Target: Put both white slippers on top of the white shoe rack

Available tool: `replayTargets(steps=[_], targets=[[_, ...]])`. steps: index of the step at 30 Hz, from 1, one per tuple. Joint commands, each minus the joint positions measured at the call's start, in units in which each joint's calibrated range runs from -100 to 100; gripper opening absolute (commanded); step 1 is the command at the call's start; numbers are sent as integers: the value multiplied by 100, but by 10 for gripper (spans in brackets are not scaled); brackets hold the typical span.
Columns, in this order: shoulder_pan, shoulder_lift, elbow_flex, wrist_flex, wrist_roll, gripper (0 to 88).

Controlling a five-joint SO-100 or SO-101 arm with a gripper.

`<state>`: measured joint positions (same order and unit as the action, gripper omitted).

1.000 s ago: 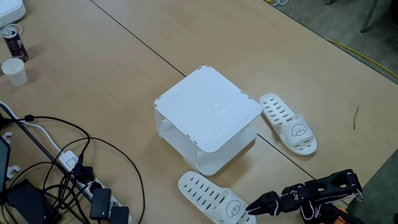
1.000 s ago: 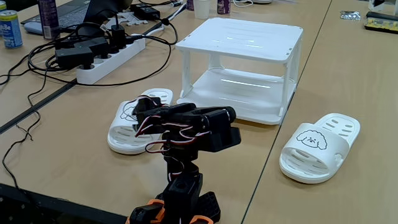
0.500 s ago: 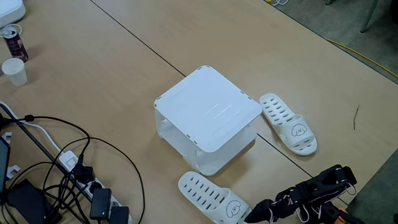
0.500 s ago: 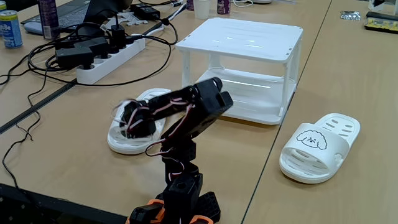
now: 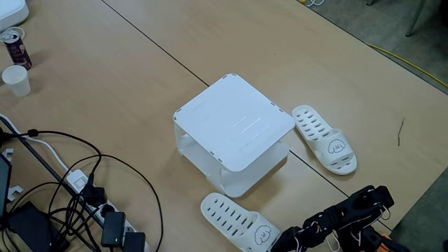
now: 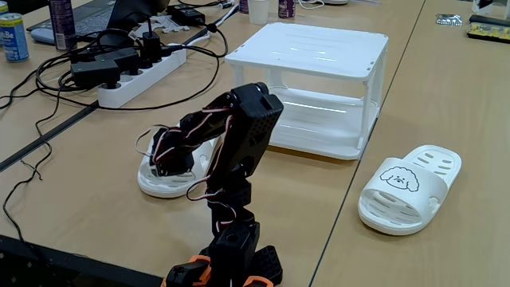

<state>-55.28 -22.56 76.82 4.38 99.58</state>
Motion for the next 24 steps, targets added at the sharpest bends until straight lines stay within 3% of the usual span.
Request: replayTargets(steps=[1, 24], targets=[[100, 190, -343, -110, 42, 8], [1194, 417, 261, -67, 42, 8]])
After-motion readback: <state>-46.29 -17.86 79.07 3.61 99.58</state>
